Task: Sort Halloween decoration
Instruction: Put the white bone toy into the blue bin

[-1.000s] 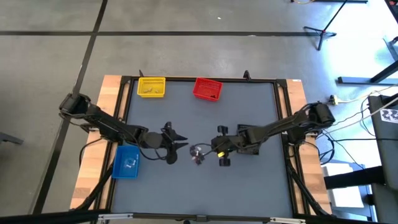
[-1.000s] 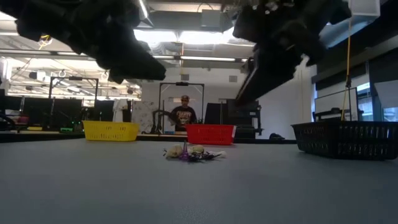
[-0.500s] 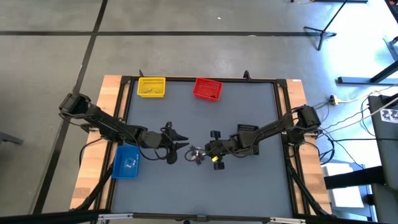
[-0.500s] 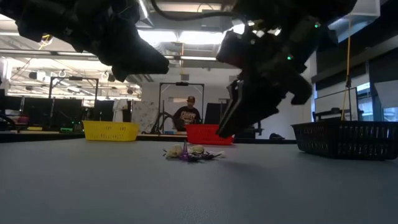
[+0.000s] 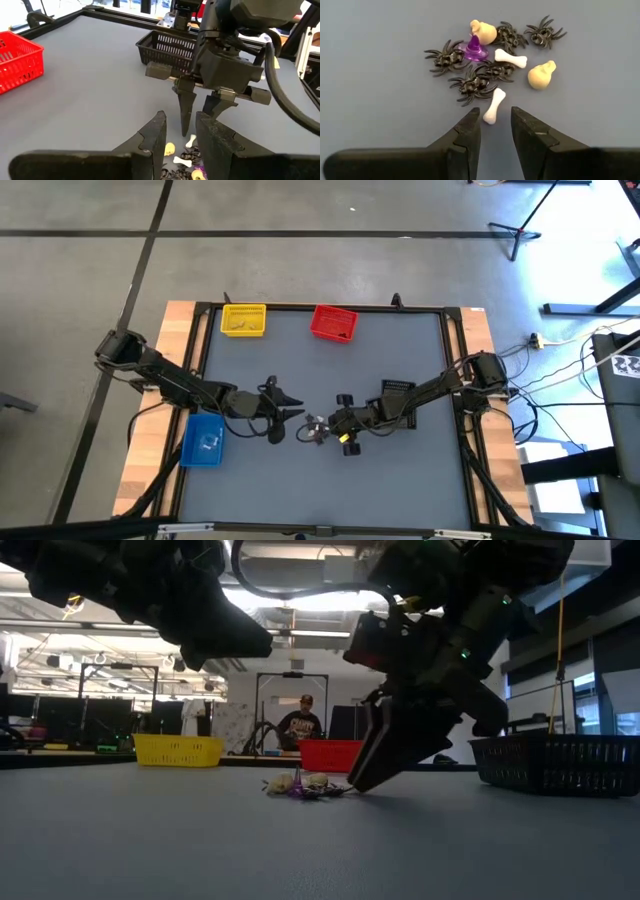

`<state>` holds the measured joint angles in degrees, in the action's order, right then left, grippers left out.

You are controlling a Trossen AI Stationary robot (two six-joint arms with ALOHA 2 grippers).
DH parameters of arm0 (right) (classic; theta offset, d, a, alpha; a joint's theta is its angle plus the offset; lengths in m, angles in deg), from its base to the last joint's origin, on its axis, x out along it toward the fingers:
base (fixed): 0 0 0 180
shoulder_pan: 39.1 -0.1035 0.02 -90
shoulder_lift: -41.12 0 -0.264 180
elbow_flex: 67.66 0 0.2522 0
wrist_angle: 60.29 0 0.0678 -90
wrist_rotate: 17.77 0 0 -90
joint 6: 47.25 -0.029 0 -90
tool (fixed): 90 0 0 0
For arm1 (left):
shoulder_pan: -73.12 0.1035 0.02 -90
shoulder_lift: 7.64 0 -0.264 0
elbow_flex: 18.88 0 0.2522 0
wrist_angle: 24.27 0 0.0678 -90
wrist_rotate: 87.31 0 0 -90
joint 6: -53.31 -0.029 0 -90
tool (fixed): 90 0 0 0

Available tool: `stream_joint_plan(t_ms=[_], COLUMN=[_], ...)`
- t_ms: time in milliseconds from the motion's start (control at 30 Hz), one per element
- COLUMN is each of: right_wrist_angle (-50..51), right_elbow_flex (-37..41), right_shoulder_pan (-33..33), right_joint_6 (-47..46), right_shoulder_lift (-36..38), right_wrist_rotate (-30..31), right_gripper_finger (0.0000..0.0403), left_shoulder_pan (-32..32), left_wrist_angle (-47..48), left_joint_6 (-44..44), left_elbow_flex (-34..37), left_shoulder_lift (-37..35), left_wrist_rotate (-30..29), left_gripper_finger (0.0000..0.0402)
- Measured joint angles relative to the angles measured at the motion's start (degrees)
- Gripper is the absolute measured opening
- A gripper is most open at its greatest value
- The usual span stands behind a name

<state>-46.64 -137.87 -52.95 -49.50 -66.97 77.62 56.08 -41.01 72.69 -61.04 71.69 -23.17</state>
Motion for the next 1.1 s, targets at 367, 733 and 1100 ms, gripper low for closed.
stream_joint_plan(t_ms=[367,733,1100], right_wrist_angle=[-0.02,-0.13,-0.02], right_elbow_flex=[-0.04,-0.09,-0.09], right_shoulder_pan=[-0.02,-0.04,-0.07], right_joint_6=[-0.34,-0.76,-0.87], right_shoulder_lift=[-1.05,-1.49,-1.55], right_wrist_rotate=[-0.44,-0.44,-0.44], right_gripper_finger=[0.0108,0.0073,0.0016], left_shoulder_pan=[0.01,0.0,0.0], left_wrist_angle=[-0.04,-0.04,-0.02], left_joint_6=[-0.01,-0.01,-0.01], left_elbow_flex=[0.0,0.0,0.0], left_shoulder_lift=[0.0,0.02,0.02], left_wrist_rotate=[0.0,0.0,0.0], left_gripper_finger=[0.0098,0.0098,0.0098])
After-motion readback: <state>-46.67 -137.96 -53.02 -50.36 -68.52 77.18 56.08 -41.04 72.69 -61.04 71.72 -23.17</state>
